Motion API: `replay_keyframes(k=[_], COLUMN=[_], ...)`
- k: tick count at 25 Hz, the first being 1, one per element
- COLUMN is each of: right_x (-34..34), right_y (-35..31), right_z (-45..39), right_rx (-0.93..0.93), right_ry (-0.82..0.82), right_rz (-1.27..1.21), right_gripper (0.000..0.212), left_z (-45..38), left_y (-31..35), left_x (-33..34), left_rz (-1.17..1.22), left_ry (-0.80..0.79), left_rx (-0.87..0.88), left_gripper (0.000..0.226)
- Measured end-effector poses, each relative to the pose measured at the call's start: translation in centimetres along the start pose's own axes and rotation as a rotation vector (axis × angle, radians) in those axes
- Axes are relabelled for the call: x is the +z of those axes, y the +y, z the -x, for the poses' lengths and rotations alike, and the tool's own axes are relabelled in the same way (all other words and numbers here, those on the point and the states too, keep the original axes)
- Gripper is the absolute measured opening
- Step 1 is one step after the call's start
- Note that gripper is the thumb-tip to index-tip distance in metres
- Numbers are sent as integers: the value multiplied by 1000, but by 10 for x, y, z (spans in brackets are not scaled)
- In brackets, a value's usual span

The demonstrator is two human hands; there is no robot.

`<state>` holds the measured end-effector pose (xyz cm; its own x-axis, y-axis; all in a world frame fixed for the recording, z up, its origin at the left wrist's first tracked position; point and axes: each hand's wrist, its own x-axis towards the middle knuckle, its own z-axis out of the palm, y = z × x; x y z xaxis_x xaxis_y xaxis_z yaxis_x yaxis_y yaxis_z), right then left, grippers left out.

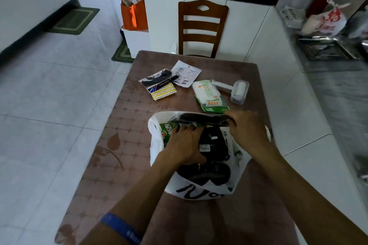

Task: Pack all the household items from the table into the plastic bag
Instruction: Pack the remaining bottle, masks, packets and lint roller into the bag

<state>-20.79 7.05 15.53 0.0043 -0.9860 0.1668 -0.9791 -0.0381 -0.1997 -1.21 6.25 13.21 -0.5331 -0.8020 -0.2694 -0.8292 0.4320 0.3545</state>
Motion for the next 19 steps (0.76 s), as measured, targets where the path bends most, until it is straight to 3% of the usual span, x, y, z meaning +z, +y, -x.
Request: replay_keyframes(k=[5,7,9,11,13,15,17,19], right_x=[4,6,22,27,10,-10,-21,-27], right_y=[5,-4,-11,-8,-5,2,10,13], right_z=[2,7,16,21,20,17,16,13], right_rx=[-81,-251,-407,-339,-251,-238,-208,-64], right_ry=[-8,-58,-372,-627,-478,-159,80,55], right_rz=[146,222,264,204,132,134,192,320], right_gripper=[20,24,42,49,34,24,35,52], left_z=[39,53,57,49,34,17,4,-4], left_y=[-23,-36,-39,-36,-29,-22,-14,-9], left_x=[-39,-57,-69,-69,-56,-34,-14,-8], left_rz=[476,645,671,549,278,17,-83,-97], left_ry=[315,432,490,432,279,164,61,-24], left_rx=[123,94,76,136,106,29,24,54], left_gripper=[86,87,88,86,91,96,98,100])
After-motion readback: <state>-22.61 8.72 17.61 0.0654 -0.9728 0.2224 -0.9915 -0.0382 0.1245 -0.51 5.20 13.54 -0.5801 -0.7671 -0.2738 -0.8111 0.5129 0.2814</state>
